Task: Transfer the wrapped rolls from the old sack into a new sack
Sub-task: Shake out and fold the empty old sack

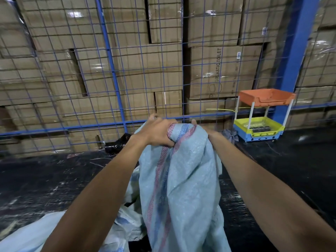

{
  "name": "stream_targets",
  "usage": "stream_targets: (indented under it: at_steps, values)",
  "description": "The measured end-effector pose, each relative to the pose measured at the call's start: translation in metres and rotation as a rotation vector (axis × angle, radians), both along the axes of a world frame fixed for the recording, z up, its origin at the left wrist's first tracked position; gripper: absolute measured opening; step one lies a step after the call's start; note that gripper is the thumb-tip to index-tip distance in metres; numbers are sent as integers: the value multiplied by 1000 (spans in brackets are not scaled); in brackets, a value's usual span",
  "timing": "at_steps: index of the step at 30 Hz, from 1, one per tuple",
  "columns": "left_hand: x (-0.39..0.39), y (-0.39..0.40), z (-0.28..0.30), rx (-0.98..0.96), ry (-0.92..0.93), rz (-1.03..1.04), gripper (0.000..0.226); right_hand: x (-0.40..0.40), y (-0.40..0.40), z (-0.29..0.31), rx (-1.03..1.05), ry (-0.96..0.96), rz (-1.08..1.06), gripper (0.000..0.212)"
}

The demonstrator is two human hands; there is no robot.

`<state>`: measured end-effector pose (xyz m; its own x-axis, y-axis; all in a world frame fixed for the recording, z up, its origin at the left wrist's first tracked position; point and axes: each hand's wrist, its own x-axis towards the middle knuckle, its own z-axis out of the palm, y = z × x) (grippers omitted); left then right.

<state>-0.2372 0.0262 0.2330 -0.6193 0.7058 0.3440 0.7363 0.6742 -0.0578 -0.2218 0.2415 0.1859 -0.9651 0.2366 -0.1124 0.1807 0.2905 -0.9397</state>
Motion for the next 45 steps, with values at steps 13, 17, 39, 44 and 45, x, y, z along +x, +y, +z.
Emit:
stream_targets:
  at_steps: [13,17,39,44,45]
  values:
    - [-20,-26,24,111,-509,437,59,28,-53,-5,477,357,208,65]
    - [-2,-48,42,200,-926,148,49,33,-35,-7,285,439,246,104]
    - [-7,-18,-34,35,-419,-80,148,31,1,-7,-201,-18,246,21]
    - [3,0,-27,-4,-432,-205,109,36,2,-15,168,-47,241,28]
    - [1,1,-26,9,-453,-194,95,41,1,-15,167,-67,225,32]
